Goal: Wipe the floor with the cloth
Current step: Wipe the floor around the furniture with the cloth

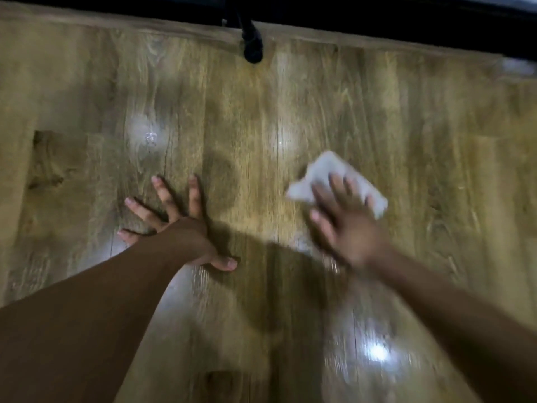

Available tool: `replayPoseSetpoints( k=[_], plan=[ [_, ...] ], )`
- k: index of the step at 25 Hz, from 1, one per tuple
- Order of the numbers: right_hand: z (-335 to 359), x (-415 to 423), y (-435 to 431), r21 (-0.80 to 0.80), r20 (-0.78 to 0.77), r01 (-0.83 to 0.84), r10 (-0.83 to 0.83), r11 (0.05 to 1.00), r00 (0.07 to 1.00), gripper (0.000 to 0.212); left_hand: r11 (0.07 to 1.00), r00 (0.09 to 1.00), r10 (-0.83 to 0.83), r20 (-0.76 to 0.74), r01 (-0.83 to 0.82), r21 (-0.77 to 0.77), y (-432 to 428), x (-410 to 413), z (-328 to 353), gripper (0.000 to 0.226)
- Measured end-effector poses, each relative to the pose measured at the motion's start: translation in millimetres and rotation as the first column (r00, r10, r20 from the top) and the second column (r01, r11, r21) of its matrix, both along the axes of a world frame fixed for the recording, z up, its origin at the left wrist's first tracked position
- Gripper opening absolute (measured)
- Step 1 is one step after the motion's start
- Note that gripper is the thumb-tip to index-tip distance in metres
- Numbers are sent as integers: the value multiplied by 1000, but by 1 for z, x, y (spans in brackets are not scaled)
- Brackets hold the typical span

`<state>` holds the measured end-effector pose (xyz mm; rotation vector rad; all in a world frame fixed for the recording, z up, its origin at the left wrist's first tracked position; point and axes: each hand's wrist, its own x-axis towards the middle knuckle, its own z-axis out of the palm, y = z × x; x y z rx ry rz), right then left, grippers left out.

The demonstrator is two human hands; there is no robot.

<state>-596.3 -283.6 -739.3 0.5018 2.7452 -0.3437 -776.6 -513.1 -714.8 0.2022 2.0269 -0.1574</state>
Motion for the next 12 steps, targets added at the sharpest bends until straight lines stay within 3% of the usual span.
replayPoseSetpoints(
  k=[1, 3, 4, 6, 8, 10, 12],
  plan=[
    [2, -63, 45, 40, -119, 31, -26, 999, 993, 63, 1000, 1000, 0, 1, 0, 6, -2, -1, -2, 174],
    [10, -175, 110, 107, -90, 149, -140, 983, 986, 58, 1000, 1000, -4, 2, 4, 18, -3, 0, 2, 173],
    [20, -214, 125, 49, -49, 255, -253, 966, 966, 58, 1000, 1000, -13, 4, 13, 25, -2, 1, 5, 172],
    [16, -227, 131, -80, -19, 279, -281, 957, 959, 57, 999, 1000, -20, 7, 20, 30, 0, 2, 8, 171],
    [2, -166, 94, -48, -17, 175, -176, 983, 984, 51, 999, 1000, -9, 11, 8, 39, 1, 3, 12, 170],
    [-6, -51, 21, -79, -150, 177, -188, 981, 971, 53, 998, 1000, -4, 27, 2, 60, -2, 4, 16, 171],
    [-17, 76, -77, -327, -81, 64, -95, 943, 992, 70, 998, 999, -1, 45, -2, 70, -3, 4, 19, 171]
  ],
)
